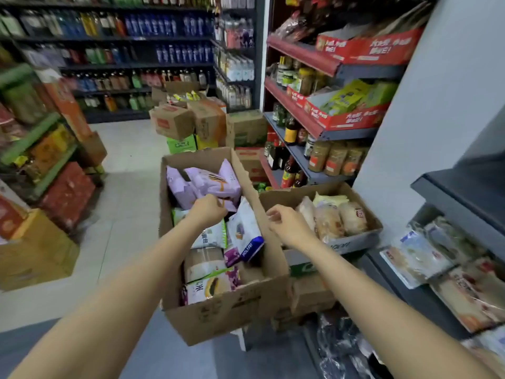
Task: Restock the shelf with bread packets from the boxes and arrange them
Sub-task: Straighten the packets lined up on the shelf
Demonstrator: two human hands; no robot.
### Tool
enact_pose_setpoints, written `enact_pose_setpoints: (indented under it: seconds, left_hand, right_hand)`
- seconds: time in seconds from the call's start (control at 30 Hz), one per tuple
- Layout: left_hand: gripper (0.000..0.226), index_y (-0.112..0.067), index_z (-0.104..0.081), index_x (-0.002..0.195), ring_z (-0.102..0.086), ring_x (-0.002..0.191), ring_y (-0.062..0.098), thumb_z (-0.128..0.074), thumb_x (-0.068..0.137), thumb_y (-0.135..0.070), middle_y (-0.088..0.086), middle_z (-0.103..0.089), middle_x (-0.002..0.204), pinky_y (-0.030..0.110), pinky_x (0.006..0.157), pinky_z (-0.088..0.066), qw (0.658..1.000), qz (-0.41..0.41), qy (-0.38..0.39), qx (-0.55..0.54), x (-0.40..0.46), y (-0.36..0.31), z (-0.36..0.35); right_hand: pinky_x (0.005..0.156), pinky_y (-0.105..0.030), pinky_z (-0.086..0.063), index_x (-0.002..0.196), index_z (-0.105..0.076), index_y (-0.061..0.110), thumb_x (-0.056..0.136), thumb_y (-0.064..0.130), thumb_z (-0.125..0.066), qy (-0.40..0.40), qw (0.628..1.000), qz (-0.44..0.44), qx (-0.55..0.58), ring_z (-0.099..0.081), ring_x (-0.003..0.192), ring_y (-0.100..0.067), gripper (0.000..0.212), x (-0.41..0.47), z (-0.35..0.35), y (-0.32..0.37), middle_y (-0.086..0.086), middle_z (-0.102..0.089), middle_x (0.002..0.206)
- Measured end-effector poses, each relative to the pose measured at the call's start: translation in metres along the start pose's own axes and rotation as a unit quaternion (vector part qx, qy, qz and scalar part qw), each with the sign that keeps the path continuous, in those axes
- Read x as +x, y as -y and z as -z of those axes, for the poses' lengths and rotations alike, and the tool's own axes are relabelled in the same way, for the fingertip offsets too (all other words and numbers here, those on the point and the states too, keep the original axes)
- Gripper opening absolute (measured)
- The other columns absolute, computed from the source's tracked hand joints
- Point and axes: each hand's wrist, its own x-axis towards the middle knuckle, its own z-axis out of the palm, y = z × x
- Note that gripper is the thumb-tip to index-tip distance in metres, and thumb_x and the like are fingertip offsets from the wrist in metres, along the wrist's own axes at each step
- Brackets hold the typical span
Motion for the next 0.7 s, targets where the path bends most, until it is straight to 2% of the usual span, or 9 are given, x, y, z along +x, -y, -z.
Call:
enact_pose_setpoints:
  seconds: [0.07,0.13,0.17,0.27,0.33,0.4,0.5,0.6,0.7]
  left_hand:
    - [0.029,0.002,-0.052,0.067,-0.058,0.104,0.04,-0.046,0.093,-0.01,0.03,-0.062,0.107,0.036,0.081,-0.043,1.0,0.027,0.004,0.008,0.018,0.028,0.0]
    - [0.024,0.013,-0.059,0.089,-0.057,0.105,0.041,-0.045,0.091,-0.006,0.032,-0.06,0.111,0.036,0.08,-0.042,0.999,0.047,0.02,0.017,0.034,0.051,-0.005]
    - [0.023,0.013,-0.059,0.091,-0.057,0.104,0.04,-0.044,0.091,-0.006,0.032,-0.06,0.111,0.036,0.079,-0.042,0.998,0.054,0.028,0.024,0.043,0.061,-0.009]
    - [0.023,-0.002,-0.05,0.069,-0.056,0.107,0.038,-0.046,0.091,-0.008,0.028,-0.062,0.11,0.035,0.081,-0.041,0.996,0.065,0.054,0.042,0.072,0.083,-0.023]
    - [0.016,0.002,-0.058,0.088,-0.056,0.11,0.037,-0.049,0.09,-0.011,0.025,-0.061,0.115,0.034,0.084,-0.043,0.993,0.078,0.076,0.05,0.089,0.091,-0.034]
    - [0.035,0.004,-0.052,0.114,-0.053,0.115,0.037,-0.055,0.088,-0.019,0.024,-0.056,0.123,0.036,0.091,-0.044,0.991,0.092,0.08,0.063,0.107,0.1,-0.05]
    - [0.057,0.0,-0.039,0.127,-0.042,0.126,0.037,-0.063,0.083,-0.027,0.02,-0.043,0.134,0.043,0.102,-0.039,0.987,0.102,0.077,0.099,0.13,0.112,-0.067]
    - [0.079,-0.004,-0.024,0.142,-0.024,0.141,0.029,-0.066,0.081,-0.031,0.014,-0.028,0.148,0.046,0.113,-0.025,0.986,0.094,0.059,0.127,0.151,0.124,-0.082]
    - [0.072,-0.01,-0.028,0.141,-0.028,0.136,0.029,-0.065,0.083,-0.031,0.012,-0.033,0.14,0.05,0.111,-0.023,0.977,0.087,0.034,0.192,0.159,0.128,-0.086]
  right_hand:
    - [0.088,-0.029,-0.044,0.132,-0.048,0.008,0.09,0.012,-0.053,0.033,0.999,-0.006,-0.019,-0.051,0.12,-0.027,0.042,0.027,-0.024,0.007,-0.015,-0.055,0.13]
    - [0.077,-0.024,-0.039,0.141,-0.037,0.009,0.09,0.014,-0.055,0.064,0.997,-0.01,-0.037,-0.045,0.125,-0.03,0.054,0.052,-0.043,0.01,-0.017,-0.045,0.139]
    - [0.081,-0.027,-0.039,0.144,-0.032,0.009,0.09,0.015,-0.055,0.078,0.996,-0.015,-0.047,-0.042,0.128,-0.03,0.059,0.064,-0.052,0.011,-0.016,-0.038,0.145]
    - [0.093,-0.034,-0.041,0.146,-0.023,0.015,0.092,0.018,-0.054,0.105,0.991,-0.035,-0.071,-0.037,0.131,-0.035,0.063,0.092,-0.073,0.008,-0.015,-0.016,0.155]
    - [0.09,-0.037,-0.044,0.148,-0.016,0.02,0.094,0.016,-0.052,0.116,0.989,-0.052,-0.073,-0.039,0.128,-0.04,0.065,0.11,-0.085,0.005,-0.017,-0.009,0.154]
    - [0.092,-0.041,-0.044,0.149,-0.009,0.022,0.094,0.015,-0.05,0.13,0.985,-0.066,-0.094,-0.037,0.126,-0.044,0.069,0.126,-0.099,0.002,-0.026,-0.013,0.149]
    - [0.095,-0.043,-0.04,0.15,-0.001,0.021,0.095,0.015,-0.05,0.126,0.97,-0.059,-0.198,-0.035,0.124,-0.044,0.075,0.15,-0.124,-0.003,-0.031,-0.023,0.14]
    - [0.087,-0.038,-0.045,0.15,-0.007,0.024,0.096,0.015,-0.046,0.1,0.952,-0.03,-0.288,-0.043,0.116,-0.038,0.067,0.165,-0.142,-0.008,-0.026,-0.034,0.134]
    - [0.084,-0.038,-0.044,0.149,-0.013,0.025,0.093,0.019,-0.052,0.093,0.935,0.013,-0.341,-0.038,0.116,-0.036,0.068,0.171,-0.148,-0.011,-0.021,-0.04,0.129]
